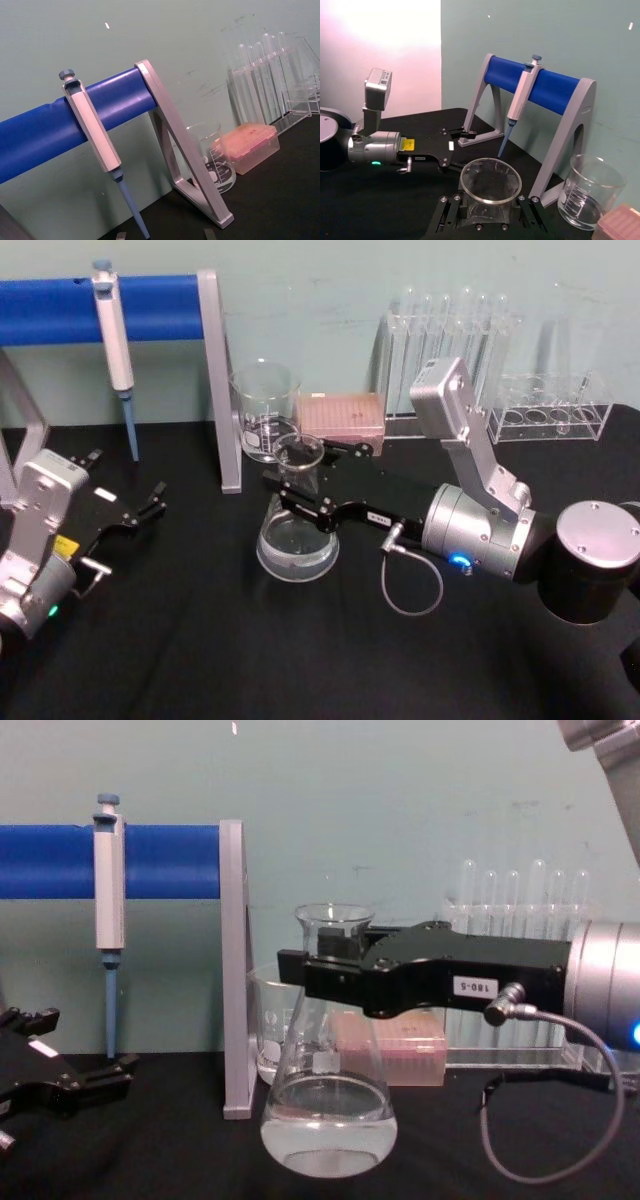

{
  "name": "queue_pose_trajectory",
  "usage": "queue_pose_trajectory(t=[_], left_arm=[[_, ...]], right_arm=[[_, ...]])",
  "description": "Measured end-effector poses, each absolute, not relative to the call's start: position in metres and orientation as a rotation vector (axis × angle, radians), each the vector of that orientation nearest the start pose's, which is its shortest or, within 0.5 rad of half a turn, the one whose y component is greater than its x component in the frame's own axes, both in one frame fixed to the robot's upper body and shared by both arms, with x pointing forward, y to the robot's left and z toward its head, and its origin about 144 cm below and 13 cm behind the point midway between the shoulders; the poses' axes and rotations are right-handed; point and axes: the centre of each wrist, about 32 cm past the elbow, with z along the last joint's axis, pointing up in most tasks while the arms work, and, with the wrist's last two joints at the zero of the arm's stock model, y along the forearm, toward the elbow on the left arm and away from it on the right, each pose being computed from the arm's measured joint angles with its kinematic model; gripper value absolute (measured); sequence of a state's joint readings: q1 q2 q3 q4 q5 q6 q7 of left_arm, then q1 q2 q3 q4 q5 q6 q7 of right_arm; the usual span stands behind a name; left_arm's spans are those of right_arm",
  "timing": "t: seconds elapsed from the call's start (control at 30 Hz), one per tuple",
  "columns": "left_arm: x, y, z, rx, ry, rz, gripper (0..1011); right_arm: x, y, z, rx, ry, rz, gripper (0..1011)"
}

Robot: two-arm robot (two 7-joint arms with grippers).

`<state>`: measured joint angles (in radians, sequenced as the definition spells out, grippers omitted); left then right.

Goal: Grasp the erlenmeyer flask with one hand, shake it three times, then place it back.

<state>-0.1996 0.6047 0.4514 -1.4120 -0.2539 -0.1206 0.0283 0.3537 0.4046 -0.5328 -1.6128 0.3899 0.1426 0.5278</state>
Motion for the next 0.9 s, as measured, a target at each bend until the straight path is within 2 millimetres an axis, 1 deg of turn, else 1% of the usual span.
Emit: queue_pose_trajectory(t=[0.33, 0.9], left_arm=[[0.489, 0.310, 1.140, 0.304, -0.285, 1.248, 1001], [0.489, 0.310, 1.140, 0.304, -0.285, 1.248, 1001]], right_arm=[[0.512, -0.189, 1.230, -0.089, -0.098, -0.563, 451], [0.521, -0.216, 1.234, -0.089, -0.121, -0.749, 451]])
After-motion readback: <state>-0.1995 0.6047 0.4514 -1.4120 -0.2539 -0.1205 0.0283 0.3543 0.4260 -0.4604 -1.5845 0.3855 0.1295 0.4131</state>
